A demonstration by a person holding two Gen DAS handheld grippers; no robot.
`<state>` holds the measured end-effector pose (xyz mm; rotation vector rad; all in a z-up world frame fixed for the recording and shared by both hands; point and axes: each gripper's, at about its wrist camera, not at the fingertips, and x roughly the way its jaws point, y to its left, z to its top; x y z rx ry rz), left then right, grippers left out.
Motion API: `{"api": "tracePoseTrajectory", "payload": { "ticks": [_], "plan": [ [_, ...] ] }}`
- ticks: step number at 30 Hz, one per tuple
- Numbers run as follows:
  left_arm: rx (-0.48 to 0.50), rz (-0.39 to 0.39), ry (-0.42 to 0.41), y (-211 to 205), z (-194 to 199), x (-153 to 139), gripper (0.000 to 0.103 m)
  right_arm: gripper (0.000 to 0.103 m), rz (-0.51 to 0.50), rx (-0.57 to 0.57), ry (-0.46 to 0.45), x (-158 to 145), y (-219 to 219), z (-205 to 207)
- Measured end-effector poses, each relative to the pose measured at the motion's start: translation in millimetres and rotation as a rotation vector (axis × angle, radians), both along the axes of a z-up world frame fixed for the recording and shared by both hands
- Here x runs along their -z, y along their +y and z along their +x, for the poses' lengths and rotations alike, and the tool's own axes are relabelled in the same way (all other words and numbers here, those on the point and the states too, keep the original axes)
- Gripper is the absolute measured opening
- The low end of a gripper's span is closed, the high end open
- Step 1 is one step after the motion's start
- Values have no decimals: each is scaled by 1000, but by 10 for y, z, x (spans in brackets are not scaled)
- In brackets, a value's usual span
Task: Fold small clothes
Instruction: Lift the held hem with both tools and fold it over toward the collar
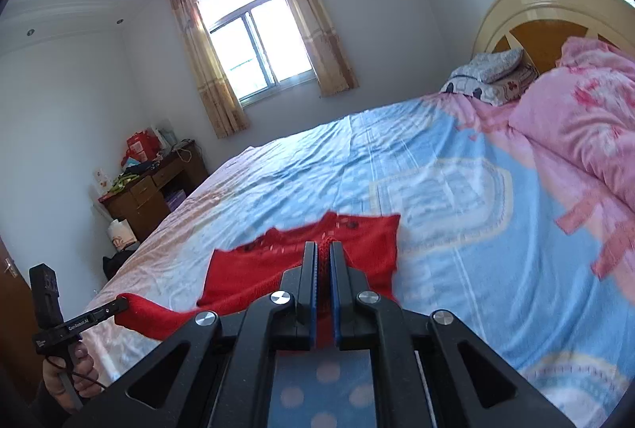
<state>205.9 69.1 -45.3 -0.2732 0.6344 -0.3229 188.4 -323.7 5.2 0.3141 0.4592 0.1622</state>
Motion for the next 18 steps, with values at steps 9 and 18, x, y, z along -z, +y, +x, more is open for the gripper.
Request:
{"api": "tracePoseTrajectory", "payload": {
  "ticks": [9, 18],
  "plan": [
    [-26, -6, 48, 60, 788, -4, 8, 4, -53, 20, 1, -107, 105, 760],
    [-38, 27, 57, -69, 1517, -9, 8, 4, -46, 66, 109, 190, 26, 1642]
  ]
}}
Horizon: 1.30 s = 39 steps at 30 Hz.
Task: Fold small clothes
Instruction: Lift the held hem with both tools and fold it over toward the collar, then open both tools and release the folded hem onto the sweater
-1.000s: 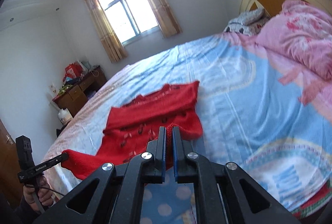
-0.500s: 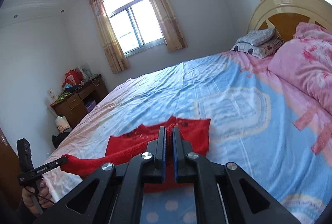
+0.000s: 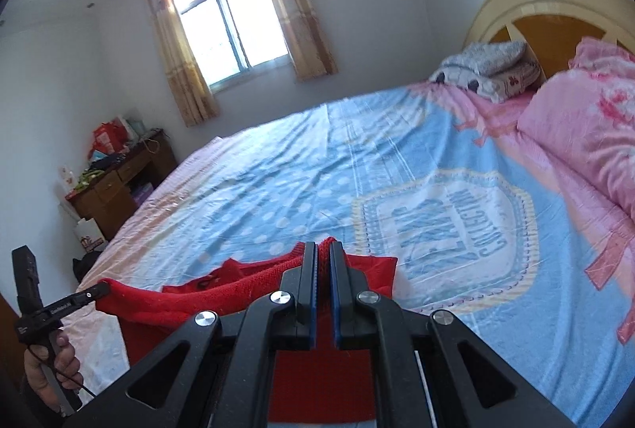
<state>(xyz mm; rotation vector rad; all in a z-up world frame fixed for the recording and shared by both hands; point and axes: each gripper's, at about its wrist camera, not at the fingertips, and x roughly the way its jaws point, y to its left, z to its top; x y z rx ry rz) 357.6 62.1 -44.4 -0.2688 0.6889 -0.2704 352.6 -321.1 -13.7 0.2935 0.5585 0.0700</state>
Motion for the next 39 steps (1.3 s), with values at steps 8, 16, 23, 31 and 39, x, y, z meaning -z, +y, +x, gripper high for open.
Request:
{"api": "tracePoseTrajectory", "payload": {
  "ticks": [8, 16, 23, 31, 39],
  "plan": [
    [-32, 62, 103, -57, 537, 454, 8, 4, 8, 17, 161, 569, -42, 722],
    [-179, 142, 128, 53, 888, 668, 15, 34, -27, 99, 208, 952, -86, 1340],
    [-172, 240, 99, 113, 599, 715, 60, 64, -82, -43, 186, 1041, 237, 1098],
    [-254, 387, 139, 36, 731, 918, 68, 64, -148, -40, 299, 1413, 417, 1128],
    [-374, 353, 248, 372, 773, 1115, 68, 64, -278, -96, 329, 1422, 586, 1124]
  ]
}}
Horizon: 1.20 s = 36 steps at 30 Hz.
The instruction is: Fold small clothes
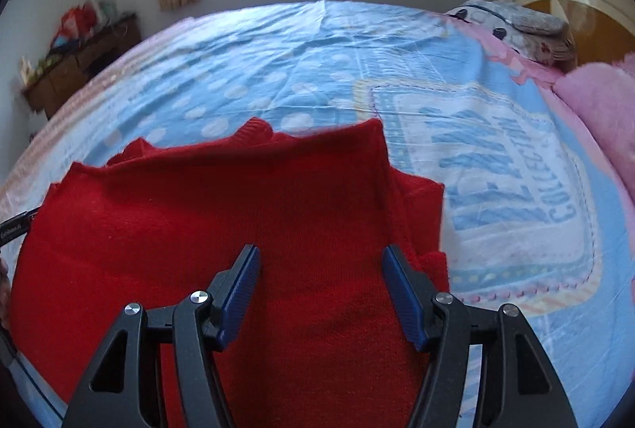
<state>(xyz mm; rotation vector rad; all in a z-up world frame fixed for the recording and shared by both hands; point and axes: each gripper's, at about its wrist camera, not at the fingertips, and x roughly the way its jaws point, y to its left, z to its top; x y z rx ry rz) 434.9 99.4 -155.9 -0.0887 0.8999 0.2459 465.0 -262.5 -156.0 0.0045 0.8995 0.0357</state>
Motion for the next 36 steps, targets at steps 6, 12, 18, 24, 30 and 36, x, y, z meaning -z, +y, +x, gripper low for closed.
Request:
{"api": "tracePoseTrajectory", "payload": {
  "ticks": [6, 12, 18, 24, 30, 36],
  "plan": [
    [13, -80, -43, -19, -423, -118, 68, 66, -17, 58, 72, 16, -9, 209],
    [149, -128, -95, -175, -955, -278, 69, 66, 140, 81, -39, -142, -273, -400],
    [282, -167, -74, -493, -1228, -161, 68, 65, 181, 146, -59, -149, -684, -998],
    [287, -213, -57, -581, -1215, -39, 43, 51, 196, 101, -21, -32, -773, -1146],
    [279, -190, -57, -622, -1242, -20, 43, 48, 167, 72, -76, -38, -708, -1193],
    [279, -167, -65, -652, -1253, 13, 30, 13, 150, 27, -37, 50, -663, -1147]
  ]
}}
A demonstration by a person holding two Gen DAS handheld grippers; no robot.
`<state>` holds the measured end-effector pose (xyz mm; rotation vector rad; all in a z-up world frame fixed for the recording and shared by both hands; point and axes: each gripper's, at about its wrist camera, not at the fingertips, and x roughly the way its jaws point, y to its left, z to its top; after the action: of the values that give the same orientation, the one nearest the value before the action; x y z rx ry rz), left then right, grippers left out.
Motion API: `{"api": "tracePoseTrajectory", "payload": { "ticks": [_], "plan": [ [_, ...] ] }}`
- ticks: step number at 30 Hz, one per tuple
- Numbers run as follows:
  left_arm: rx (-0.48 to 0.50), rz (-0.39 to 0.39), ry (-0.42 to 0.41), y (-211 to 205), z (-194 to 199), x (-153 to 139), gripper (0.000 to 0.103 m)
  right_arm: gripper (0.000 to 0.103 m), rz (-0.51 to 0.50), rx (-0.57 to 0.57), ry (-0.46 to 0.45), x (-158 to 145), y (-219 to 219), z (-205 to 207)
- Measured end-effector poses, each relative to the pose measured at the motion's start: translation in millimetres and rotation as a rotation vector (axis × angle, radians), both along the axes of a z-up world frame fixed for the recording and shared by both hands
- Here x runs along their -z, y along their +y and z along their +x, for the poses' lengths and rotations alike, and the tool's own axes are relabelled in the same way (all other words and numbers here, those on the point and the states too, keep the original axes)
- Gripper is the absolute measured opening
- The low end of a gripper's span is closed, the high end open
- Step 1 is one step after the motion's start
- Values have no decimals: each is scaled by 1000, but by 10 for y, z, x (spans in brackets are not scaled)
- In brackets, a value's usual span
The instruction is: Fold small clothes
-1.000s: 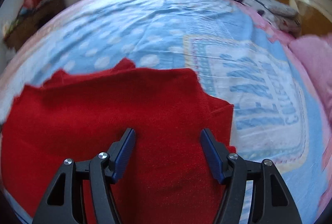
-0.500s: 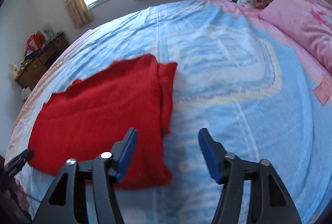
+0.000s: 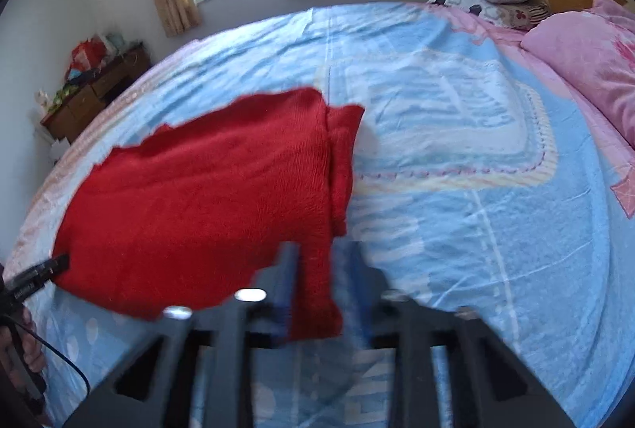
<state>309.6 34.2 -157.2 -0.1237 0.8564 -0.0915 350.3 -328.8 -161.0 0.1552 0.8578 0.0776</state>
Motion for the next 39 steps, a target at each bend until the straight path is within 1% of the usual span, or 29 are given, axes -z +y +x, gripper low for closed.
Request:
{"api": "tracePoseTrajectory", "payload": {
  "ticks": [1, 3, 5, 9, 13, 15, 17, 18, 21, 23, 26, 28, 30, 31, 32, 33, 34, 35, 36, 38, 39],
  "plan": [
    [1, 3, -4, 1, -7, -3, 26, 8, -7, -6, 5, 15, 15, -11],
    [15, 0, -4, -8, -6, -6, 10, 5, -26, -12, 0, 5, 45, -57],
    [37, 15, -7, -31, -23, -28, 7, 4, -37, -14, -6, -31, 65, -104],
    [65, 27, -20, -26, -147, -95, 6, 4, -37, -25, -8, -112, 63, -243],
    [79, 25, -3, 23, -215, -11, 6, 4, -50, -38, 16, -37, 59, -334],
    [81, 30, -10, 14, -234, 12, 6, 4, -50, -22, 29, 38, 29, -300],
    [81, 39, -16, -7, -243, -2, 6, 4, -13, -5, 30, 74, -19, -262],
    [80, 38, -14, -6, -241, -11, 6, 4, -12, -1, 29, 71, -21, -256],
    [87, 54, -22, -18, -286, -34, 6, 4, -22, -9, 22, 25, 12, -288],
    [92, 59, -18, -8, -321, -15, 6, 4, -49, -24, 16, -3, 51, -337],
    [98, 78, -33, -19, -343, 9, 6, 4, -64, -18, 32, 70, 43, -309],
    [93, 71, -32, -13, -330, 0, 6, 5, -57, -14, 37, 72, 35, -279],
    [79, 66, -28, 7, -335, -35, 14, 9, -49, -6, 40, 17, 40, -276],
    [72, 58, -26, 27, -345, -66, 14, 22, -55, 1, 35, -12, 48, -290],
    [71, 48, -27, 44, -356, -93, 16, 43, -78, 16, 23, -56, 63, -307],
    [67, 40, -31, 64, -362, -126, 23, 49, -101, 25, 1, -113, 89, -332],
    [57, 32, -37, 90, -365, -162, 30, 51, -105, 22, -23, -163, 113, -355],
    [46, 29, -47, 109, -363, -186, 44, 51, -101, 14, -46, -214, 151, -368],
    [34, 30, -59, 115, -348, -202, 54, 51, -97, 1, -63, -258, 208, -365],
    [9, 47, -65, 111, -284, -189, 54, 51, -82, -34, -78, -308, 346, -327],
    [5, 42, -59, 109, -255, -166, 54, 51, -70, -53, -80, -311, 412, -298]
  ]
}}
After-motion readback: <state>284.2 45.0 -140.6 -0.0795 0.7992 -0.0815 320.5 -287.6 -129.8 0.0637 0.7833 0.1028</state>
